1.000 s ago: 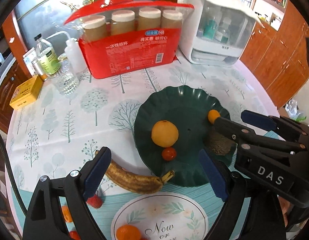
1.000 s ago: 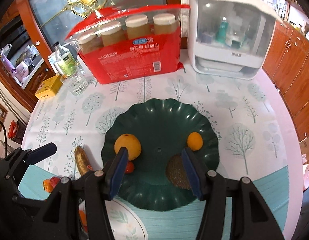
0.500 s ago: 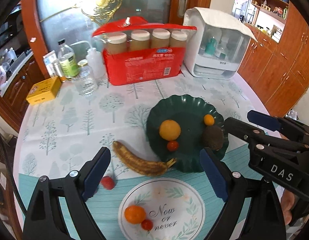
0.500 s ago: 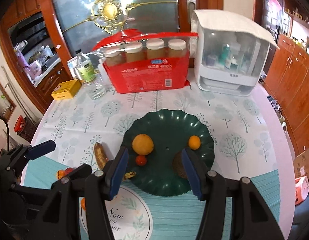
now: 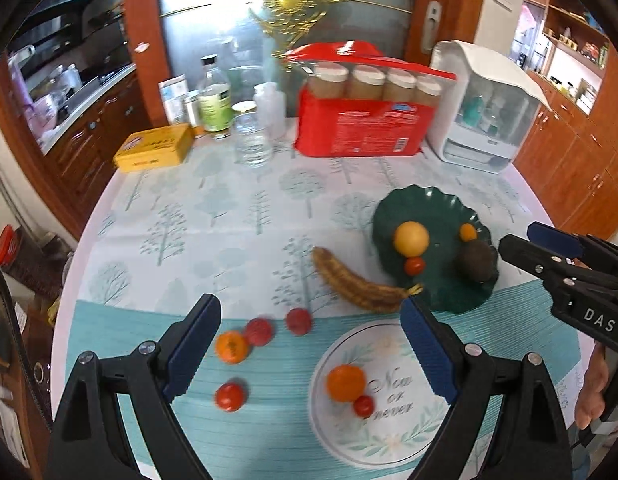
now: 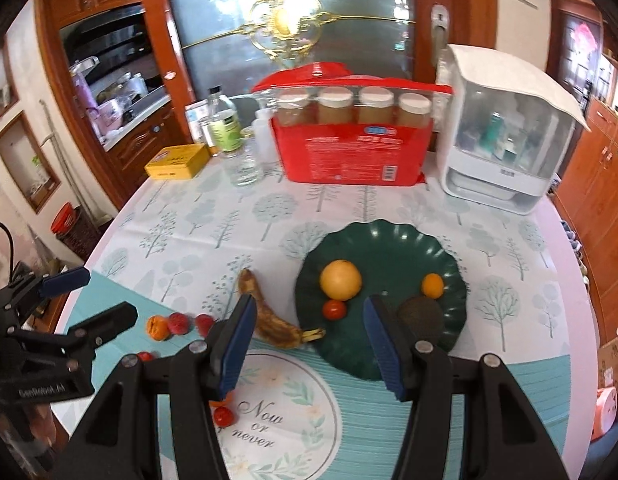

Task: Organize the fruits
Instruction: 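Withdraw both tools from the green plate toward the remaining fruit, then grasp the red tomato with the left tool while the right tool grasps the brown banana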

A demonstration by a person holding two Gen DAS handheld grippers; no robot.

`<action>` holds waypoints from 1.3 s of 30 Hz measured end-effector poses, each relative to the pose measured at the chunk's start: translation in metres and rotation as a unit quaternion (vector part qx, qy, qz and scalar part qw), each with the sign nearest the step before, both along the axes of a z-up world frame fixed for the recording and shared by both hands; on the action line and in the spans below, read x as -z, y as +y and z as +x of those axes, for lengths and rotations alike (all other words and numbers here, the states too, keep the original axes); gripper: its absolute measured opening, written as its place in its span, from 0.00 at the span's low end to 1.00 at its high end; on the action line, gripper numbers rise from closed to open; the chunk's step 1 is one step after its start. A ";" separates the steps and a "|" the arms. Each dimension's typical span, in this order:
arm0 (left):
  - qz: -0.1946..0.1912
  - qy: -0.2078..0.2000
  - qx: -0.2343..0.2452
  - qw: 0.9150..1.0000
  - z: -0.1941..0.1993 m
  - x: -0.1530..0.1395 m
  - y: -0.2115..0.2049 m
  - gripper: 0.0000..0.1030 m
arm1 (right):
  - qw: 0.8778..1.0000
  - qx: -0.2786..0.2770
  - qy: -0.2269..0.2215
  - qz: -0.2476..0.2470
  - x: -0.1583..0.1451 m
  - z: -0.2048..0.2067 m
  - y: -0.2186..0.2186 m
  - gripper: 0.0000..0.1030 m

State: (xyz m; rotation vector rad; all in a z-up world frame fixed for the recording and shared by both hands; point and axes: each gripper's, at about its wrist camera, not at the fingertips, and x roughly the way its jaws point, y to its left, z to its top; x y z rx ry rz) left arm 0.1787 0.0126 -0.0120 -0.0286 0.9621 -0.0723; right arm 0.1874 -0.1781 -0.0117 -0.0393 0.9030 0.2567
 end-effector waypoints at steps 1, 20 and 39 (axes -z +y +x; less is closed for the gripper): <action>-0.001 0.000 -0.005 1.000 -0.004 0.001 0.007 0.88 | 1.000 -0.005 0.000 0.000 0.000 -0.001 0.004 0.55; 0.004 0.074 -0.076 0.994 -0.026 0.088 0.090 0.88 | 0.996 -0.074 0.036 -0.029 0.044 0.028 0.068 0.54; -0.018 0.132 -0.076 0.988 -0.025 0.174 0.102 0.76 | 0.975 -0.127 0.124 -0.134 0.164 0.085 0.113 0.54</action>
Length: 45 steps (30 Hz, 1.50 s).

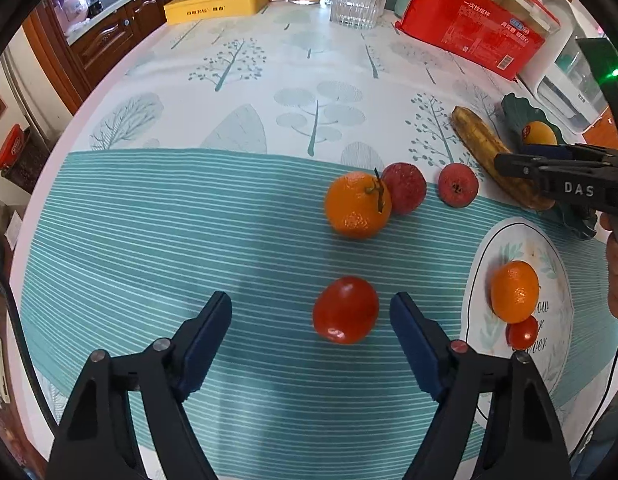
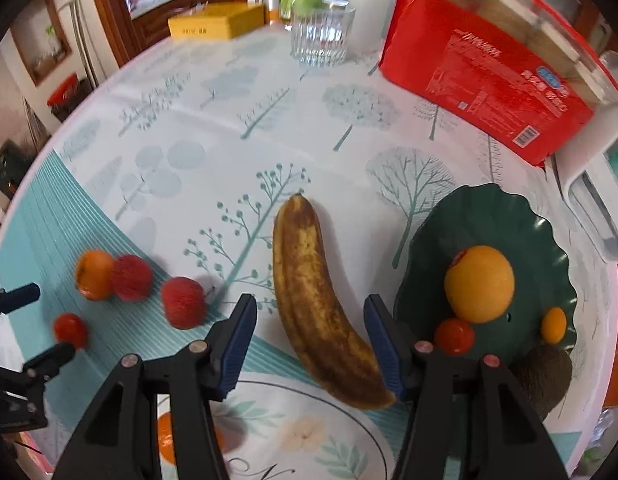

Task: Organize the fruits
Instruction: 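Grasp the red tomato with the left tool while the right tool grasps the brown banana, then lift and carry the tomato and banana over the green leaf plate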

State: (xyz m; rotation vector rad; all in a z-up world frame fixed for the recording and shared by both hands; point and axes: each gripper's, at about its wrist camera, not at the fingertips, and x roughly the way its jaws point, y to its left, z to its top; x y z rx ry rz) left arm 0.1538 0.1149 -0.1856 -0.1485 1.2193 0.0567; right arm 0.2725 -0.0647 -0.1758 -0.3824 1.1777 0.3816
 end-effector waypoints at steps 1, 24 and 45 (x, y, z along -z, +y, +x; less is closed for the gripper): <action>-0.001 0.002 0.000 1.000 0.002 0.002 0.000 0.72 | 1.000 -0.002 0.001 -0.003 0.002 0.001 0.000 0.54; -0.008 0.011 0.021 1.000 0.007 0.005 -0.020 0.32 | 0.999 -0.012 0.027 0.014 0.021 0.014 0.002 0.38; -0.007 -0.008 0.028 1.000 -0.012 -0.027 -0.028 0.31 | 0.994 0.032 0.018 0.102 -0.034 -0.026 -0.014 0.33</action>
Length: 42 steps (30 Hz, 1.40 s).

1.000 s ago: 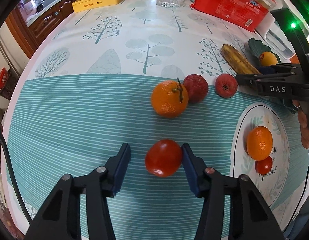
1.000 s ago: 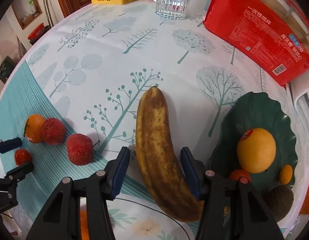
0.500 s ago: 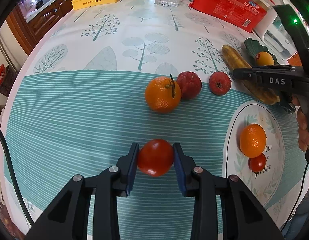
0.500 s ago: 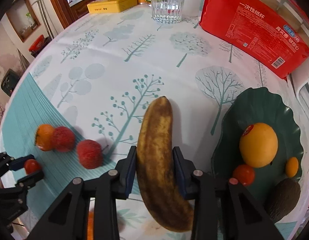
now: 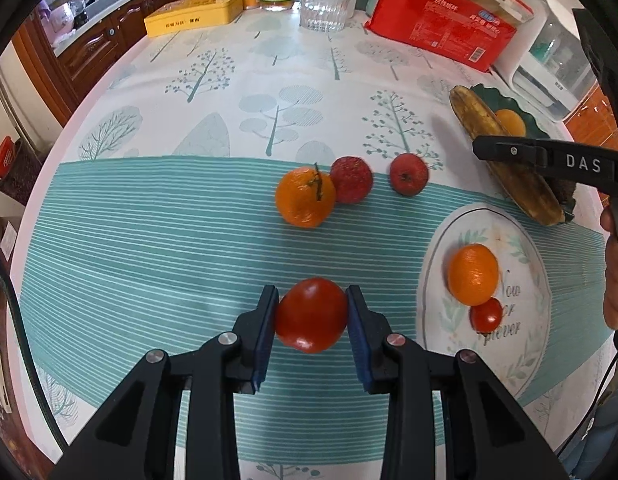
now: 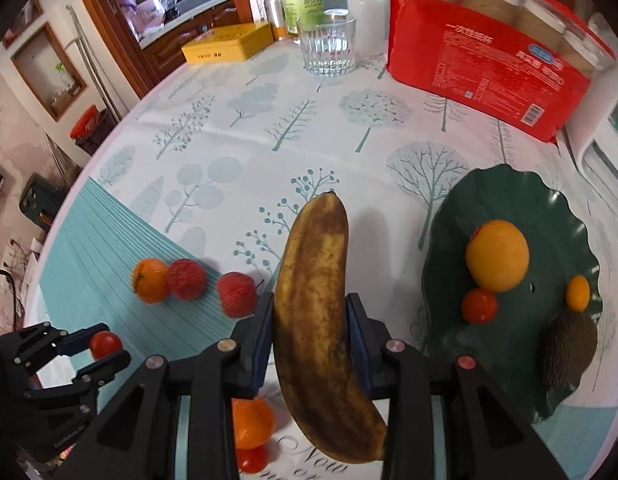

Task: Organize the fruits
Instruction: 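Lift and carry the tomato and banana over the green leaf plate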

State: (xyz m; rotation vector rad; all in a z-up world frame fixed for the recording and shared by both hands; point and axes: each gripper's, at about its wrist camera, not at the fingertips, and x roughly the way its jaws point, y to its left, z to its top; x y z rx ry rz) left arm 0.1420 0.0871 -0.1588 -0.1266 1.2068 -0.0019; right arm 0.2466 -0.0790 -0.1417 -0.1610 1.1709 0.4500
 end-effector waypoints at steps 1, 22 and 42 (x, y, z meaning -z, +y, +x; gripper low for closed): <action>0.001 -0.003 0.002 1.000 -0.002 -0.003 -0.002 0.31 | 1.000 0.003 -0.001 0.003 -0.003 -0.003 -0.002 0.33; -0.007 -0.060 0.087 0.994 0.012 -0.077 -0.105 0.31 | 0.993 0.094 -0.030 0.064 -0.074 -0.060 -0.126 0.33; -0.012 -0.071 0.144 0.987 0.140 -0.093 -0.190 0.32 | 0.971 0.205 -0.001 0.120 -0.086 0.035 -0.173 0.34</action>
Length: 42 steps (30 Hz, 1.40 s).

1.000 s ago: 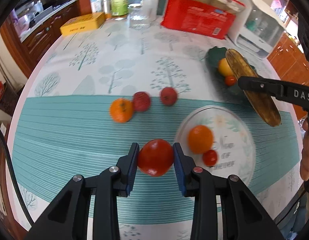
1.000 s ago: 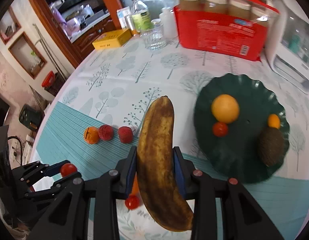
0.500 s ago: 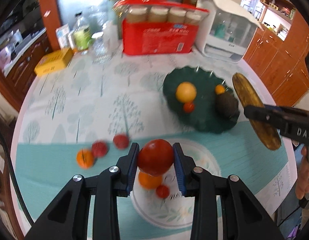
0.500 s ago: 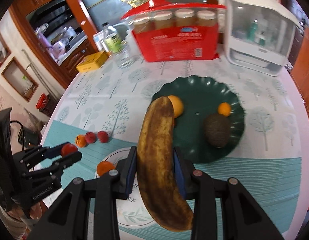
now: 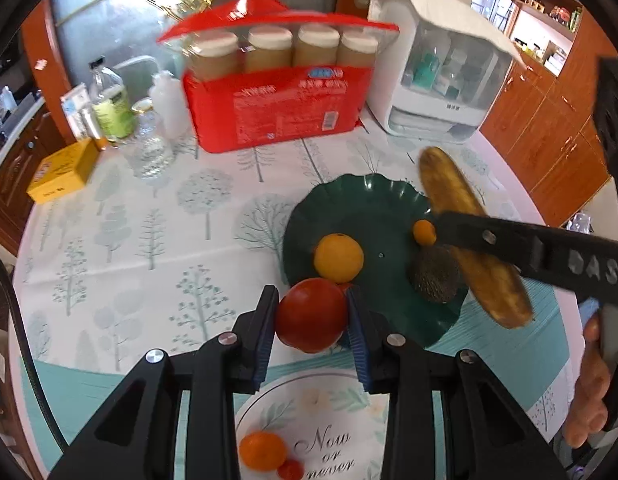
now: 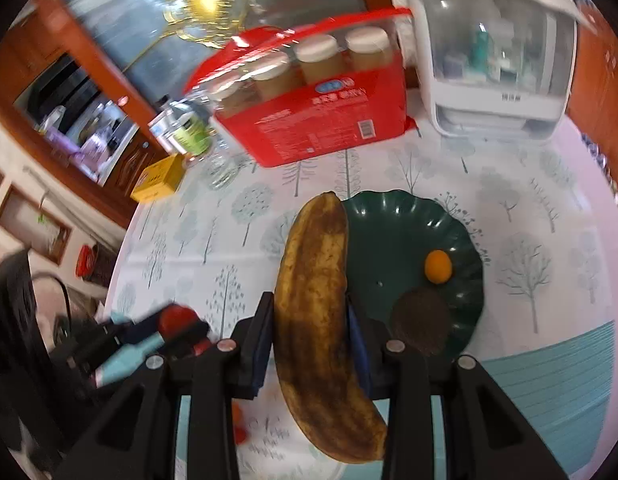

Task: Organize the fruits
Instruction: 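Lift and carry the tomato and banana over the green leaf plate, then lower the tomato and banana onto the green plate and open both tools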

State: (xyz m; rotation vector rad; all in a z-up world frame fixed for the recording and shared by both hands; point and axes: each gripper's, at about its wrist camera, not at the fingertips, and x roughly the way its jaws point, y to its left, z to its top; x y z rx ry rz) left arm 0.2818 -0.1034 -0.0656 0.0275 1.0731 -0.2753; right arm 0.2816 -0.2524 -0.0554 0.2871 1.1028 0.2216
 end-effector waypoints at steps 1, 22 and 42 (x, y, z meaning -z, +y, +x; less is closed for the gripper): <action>0.000 0.005 0.002 1.000 0.003 0.008 -0.003 0.32 | 1.000 0.010 0.010 0.006 0.009 0.008 -0.002 0.34; -0.029 0.076 0.039 0.996 0.034 0.103 -0.047 0.32 | 0.992 0.079 0.094 -0.024 0.113 0.077 -0.009 0.34; -0.028 0.050 0.033 0.998 0.028 0.085 -0.047 0.61 | 0.993 0.058 0.077 -0.070 0.099 0.065 -0.011 0.40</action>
